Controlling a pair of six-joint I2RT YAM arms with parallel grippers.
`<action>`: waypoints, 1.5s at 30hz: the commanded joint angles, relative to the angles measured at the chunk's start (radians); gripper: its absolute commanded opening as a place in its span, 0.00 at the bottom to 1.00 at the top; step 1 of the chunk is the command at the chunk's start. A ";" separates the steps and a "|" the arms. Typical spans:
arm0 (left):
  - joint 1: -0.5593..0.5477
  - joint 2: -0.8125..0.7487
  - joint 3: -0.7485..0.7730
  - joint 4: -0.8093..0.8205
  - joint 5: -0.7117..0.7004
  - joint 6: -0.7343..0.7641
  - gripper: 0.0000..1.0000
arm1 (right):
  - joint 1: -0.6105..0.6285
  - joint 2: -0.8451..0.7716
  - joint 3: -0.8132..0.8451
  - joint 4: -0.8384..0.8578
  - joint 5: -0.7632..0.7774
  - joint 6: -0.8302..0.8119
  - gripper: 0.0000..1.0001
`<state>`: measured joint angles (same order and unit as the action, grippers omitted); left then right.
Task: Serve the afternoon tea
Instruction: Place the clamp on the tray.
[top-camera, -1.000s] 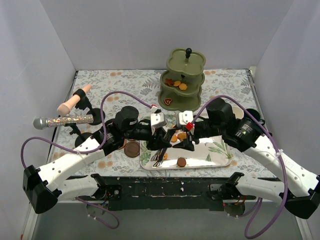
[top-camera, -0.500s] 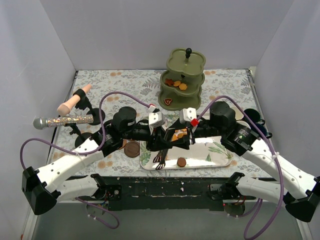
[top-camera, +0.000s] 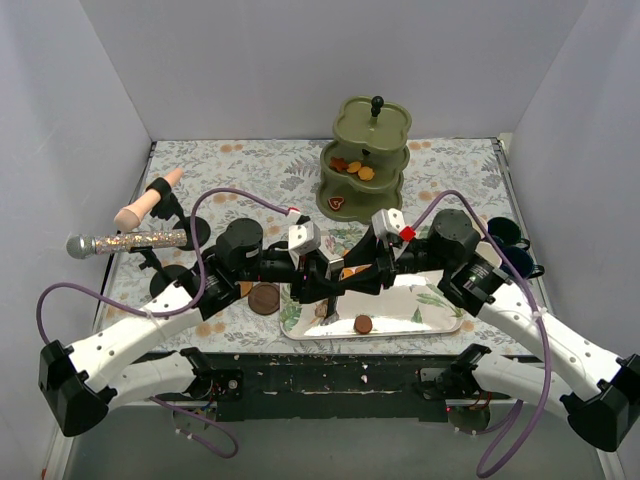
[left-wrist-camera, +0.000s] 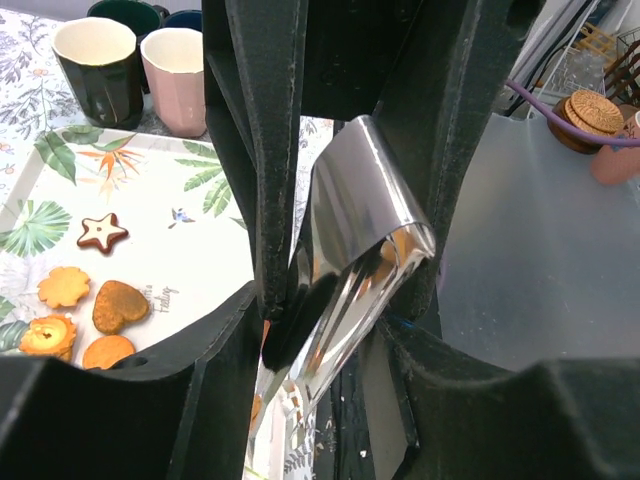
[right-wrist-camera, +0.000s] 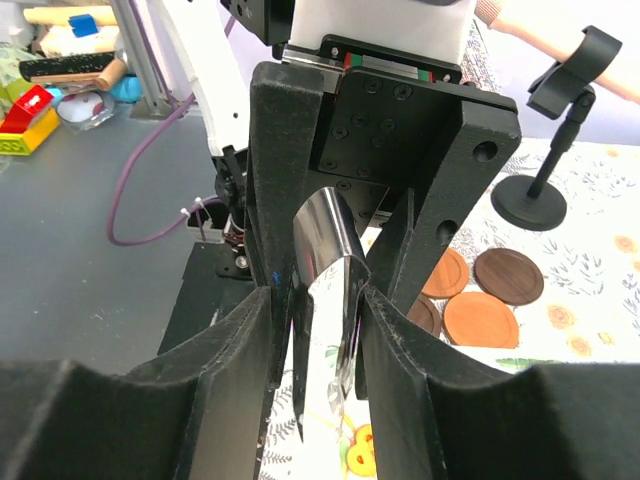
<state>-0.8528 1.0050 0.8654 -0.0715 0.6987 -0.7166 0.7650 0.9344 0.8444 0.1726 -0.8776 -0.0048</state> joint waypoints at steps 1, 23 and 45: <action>-0.006 -0.026 -0.017 0.013 0.009 -0.018 0.40 | -0.016 0.021 0.008 0.165 -0.020 0.058 0.40; 0.026 0.151 0.147 -0.250 -0.562 -0.001 0.32 | -0.076 -0.042 0.019 -0.155 0.582 -0.161 0.67; 0.228 0.678 0.629 -0.783 -0.294 -0.184 0.38 | -0.081 -0.155 0.022 -0.372 1.059 -0.069 0.71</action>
<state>-0.6647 1.7119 1.4406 -0.8211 0.3172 -0.8593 0.6857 0.7788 0.8513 -0.2111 0.1524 -0.1051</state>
